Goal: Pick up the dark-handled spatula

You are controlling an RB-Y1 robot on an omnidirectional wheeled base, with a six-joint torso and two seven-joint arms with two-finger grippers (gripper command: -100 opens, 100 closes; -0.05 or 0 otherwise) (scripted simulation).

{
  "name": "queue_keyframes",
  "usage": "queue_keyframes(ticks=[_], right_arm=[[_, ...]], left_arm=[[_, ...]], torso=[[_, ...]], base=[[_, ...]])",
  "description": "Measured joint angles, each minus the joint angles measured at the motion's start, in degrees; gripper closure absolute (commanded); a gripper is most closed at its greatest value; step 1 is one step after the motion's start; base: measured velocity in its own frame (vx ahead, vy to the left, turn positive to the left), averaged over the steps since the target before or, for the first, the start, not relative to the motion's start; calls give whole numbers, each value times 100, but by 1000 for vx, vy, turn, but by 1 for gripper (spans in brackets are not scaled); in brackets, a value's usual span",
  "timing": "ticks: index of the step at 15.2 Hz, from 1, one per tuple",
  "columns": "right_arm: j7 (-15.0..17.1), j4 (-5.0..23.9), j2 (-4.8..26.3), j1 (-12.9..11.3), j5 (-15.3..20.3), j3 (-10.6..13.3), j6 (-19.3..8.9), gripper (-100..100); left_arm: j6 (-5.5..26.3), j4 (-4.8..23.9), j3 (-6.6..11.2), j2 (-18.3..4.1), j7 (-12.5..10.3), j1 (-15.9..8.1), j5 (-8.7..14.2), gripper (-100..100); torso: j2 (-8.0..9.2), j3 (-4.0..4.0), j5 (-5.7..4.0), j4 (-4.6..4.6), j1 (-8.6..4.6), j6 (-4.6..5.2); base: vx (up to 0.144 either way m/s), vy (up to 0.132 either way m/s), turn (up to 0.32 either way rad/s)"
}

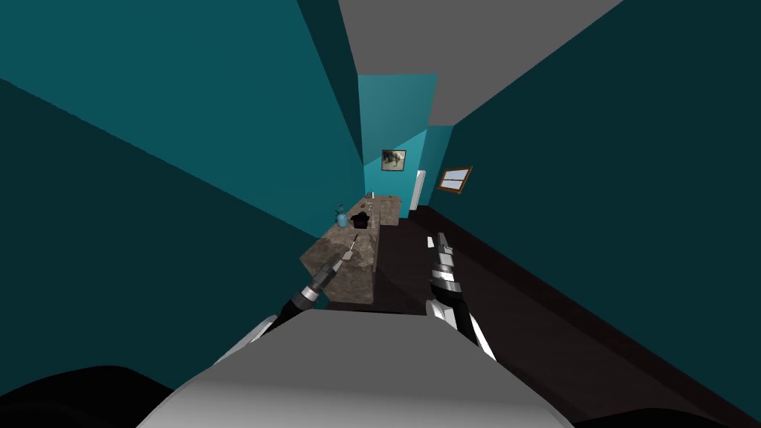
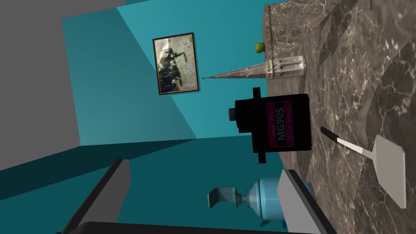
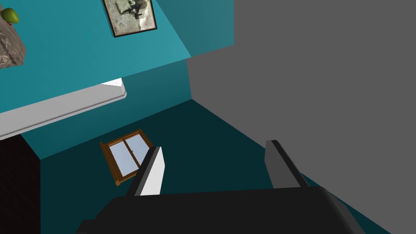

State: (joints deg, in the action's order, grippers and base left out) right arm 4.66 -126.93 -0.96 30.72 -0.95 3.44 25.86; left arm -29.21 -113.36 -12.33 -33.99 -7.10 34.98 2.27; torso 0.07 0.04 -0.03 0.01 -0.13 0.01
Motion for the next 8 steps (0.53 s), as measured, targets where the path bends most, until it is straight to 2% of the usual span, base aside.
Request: queue_keyframes(ticks=[2, 8], right_arm=[[0, 0, 0, 0, 0, 0, 0, 0], [0, 0, 0, 0, 0, 0, 0, 0]], left_arm=[[-65, 226, -82, -207, -63, 78, 43, -100], [-37, 860, -392, -1035, -351, 281, 222, -100]], torso=[[0, 0, 0, 0, 1, 0], [-3, -2, -1, -1, 0, 0]], base=[[-13, -36, -117], [-7, -40, -115]])
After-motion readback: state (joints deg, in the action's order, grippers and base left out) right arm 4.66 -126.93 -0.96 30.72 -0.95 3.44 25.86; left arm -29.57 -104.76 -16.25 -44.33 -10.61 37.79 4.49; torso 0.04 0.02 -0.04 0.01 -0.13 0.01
